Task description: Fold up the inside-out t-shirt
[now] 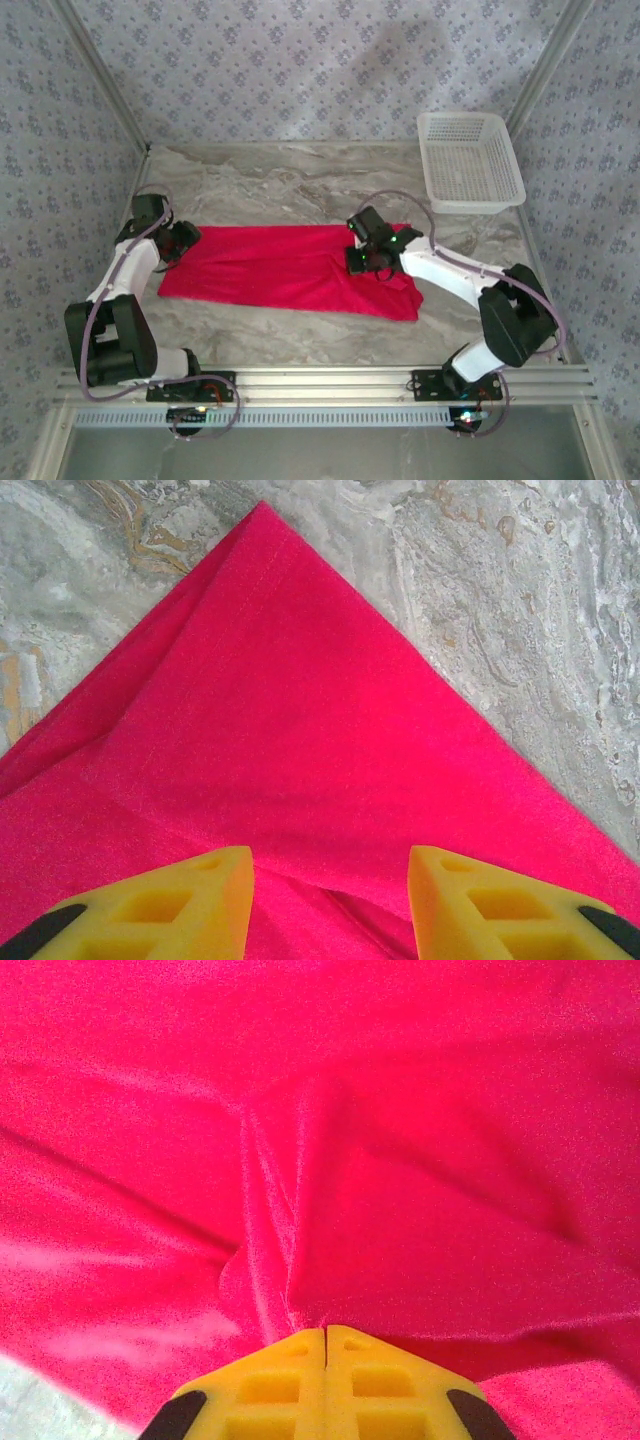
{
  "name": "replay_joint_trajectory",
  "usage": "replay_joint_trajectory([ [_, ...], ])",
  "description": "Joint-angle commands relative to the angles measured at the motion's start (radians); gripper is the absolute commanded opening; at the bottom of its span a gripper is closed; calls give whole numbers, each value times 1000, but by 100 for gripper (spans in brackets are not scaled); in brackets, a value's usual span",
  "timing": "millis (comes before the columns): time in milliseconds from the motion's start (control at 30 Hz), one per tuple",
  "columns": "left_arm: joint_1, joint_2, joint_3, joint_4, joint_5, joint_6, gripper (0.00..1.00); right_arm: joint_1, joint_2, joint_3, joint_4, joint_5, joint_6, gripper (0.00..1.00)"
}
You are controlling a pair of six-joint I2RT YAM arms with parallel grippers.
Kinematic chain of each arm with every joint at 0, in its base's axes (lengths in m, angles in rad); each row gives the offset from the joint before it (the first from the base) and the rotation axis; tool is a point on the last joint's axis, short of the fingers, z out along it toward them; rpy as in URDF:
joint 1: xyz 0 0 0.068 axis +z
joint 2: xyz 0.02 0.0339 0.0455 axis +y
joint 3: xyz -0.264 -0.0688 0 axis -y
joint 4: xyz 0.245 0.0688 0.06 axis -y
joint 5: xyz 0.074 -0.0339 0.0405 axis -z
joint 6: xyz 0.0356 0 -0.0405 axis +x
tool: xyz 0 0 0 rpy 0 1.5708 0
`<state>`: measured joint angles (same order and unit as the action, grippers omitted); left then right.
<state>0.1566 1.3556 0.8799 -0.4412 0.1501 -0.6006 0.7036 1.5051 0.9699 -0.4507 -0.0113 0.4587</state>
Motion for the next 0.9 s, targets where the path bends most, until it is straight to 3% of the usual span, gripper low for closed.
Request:
replay_joint_trajectory([
  [0, 0, -18, 1, 18, 38, -24, 44, 76, -27, -48, 3, 34, 143, 8],
  [67, -5, 7, 47, 4, 51, -10, 44, 129, -46, -57, -7, 92, 199, 19],
  [167, -21, 63, 139, -68, 36, 18, 42, 201, -94, -58, -31, 186, 240, 24],
  [233, -32, 74, 155, -76, 41, 19, 42, 208, -127, -43, -65, 220, 237, 35],
  [333, -48, 59, 120, -44, 42, -4, 42, 151, -156, -7, -102, 238, 180, 49],
  [433, -56, 46, 73, 4, 51, -29, 42, 15, -119, 46, -91, 188, 108, 59],
  [600, -60, 111, 81, 2, 79, -20, 42, -186, 136, 241, -121, 50, 26, 60],
  [733, -61, 130, 87, -14, 73, -4, 42, -220, 306, 366, -212, 17, -21, 59],
  [867, -59, 129, 83, -12, 62, 1, 42, -207, 331, 348, -246, 17, -30, 59],
])
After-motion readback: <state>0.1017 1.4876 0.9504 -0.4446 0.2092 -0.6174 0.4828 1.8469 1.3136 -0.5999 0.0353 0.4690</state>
